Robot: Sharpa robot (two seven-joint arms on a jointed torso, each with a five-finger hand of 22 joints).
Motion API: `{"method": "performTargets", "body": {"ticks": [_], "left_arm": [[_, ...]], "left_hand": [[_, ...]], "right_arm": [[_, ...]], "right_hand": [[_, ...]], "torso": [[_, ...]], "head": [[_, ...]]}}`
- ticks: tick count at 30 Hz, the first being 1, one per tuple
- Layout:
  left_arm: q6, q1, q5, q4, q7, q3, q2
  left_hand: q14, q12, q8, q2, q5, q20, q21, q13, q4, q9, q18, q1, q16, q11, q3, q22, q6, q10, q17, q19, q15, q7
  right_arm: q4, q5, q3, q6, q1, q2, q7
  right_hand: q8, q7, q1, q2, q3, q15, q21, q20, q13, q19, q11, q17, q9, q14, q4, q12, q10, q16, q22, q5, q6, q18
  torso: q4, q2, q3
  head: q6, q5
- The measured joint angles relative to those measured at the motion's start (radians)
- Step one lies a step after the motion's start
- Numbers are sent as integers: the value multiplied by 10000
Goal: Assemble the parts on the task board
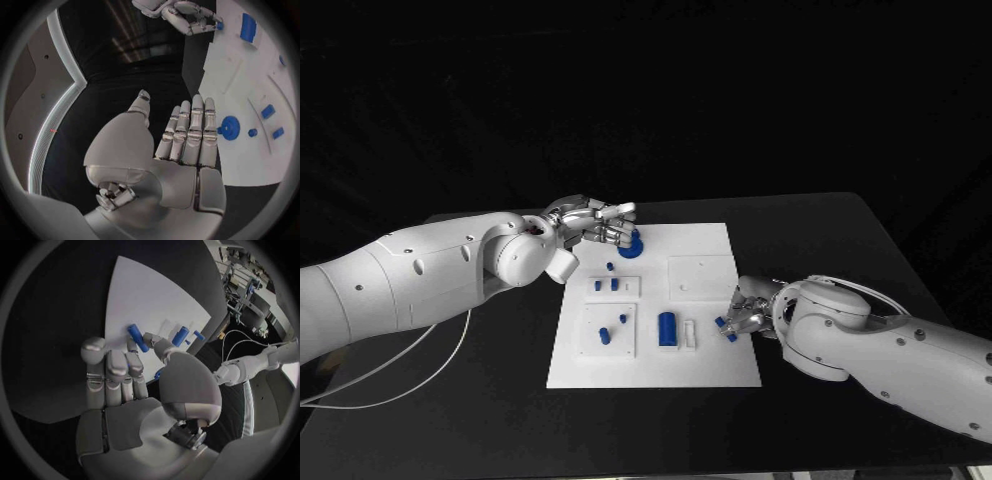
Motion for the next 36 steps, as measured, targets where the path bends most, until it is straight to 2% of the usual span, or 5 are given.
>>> {"method": "performTargets", "body": {"ticks": [7, 17, 24, 36], "left_arm": [[0, 0, -3, 4, -5, 0, -4], [2, 1, -4, 7, -21, 0, 9], [6, 2, -5, 8, -31, 1, 16], [62, 2, -8, 18, -86, 1, 22]], "left_hand": [[0, 0, 0, 0, 0, 0, 0, 0, 0, 0, 0, 0, 0, 0, 0, 0, 0, 0, 0, 0, 0, 0], [0, 0, 0, 0, 0, 0, 0, 0, 0, 0, 0, 0, 0, 0, 0, 1, 0, 0, 1, 0, 0, 0], [0, 0, 0, 0, 0, 0, 0, 0, 0, 0, 0, 0, 0, 0, 0, 1, 0, 0, 1, 0, 0, 0], [0, 0, 0, 0, 0, 0, 0, 0, 0, 0, 0, 0, 0, 0, 0, 1, 0, 0, 1, 0, 0, 0]], "right_arm": [[-8, 760, 27, -353, 1, 126, -8], [-180, 1431, 28, -567, 1, 484, -7], [-359, 1673, 28, -582, 0, 752, -6], [-588, 1911, -30, -396, 0, 986, -25]], "right_hand": [[0, 0, 0, 0, -98, -35, 0, 0, 0, 0, 0, -1, 1, -37, 42, 0, -1, 0, -1, 0, 0, 1], [0, 0, -2, -1, -224, -35, 0, 0, -1, 0, 2, -21, 1, -37, 85, -41, -2, 0, -1, 0, 0, 1], [0, 0, -2, -1, -441, -34, 0, -36, -2, -37, -35, -21, 1, -38, 136, -42, -41, -50, -2, -1, 0, 1], [0, -33, -3, -1, -530, -58, -19, -36, -22, -37, 3, -31, 1, -13, 161, -94, -79, -50, -2, -53, 32, 3]], "torso": [[-3, 3, 2], [-6, 8, 7], [1, 8, 8], [0, 8, -2]], "head": [[-15, 4], [-25, -14], [-35, -17], [-72, 27]]}}
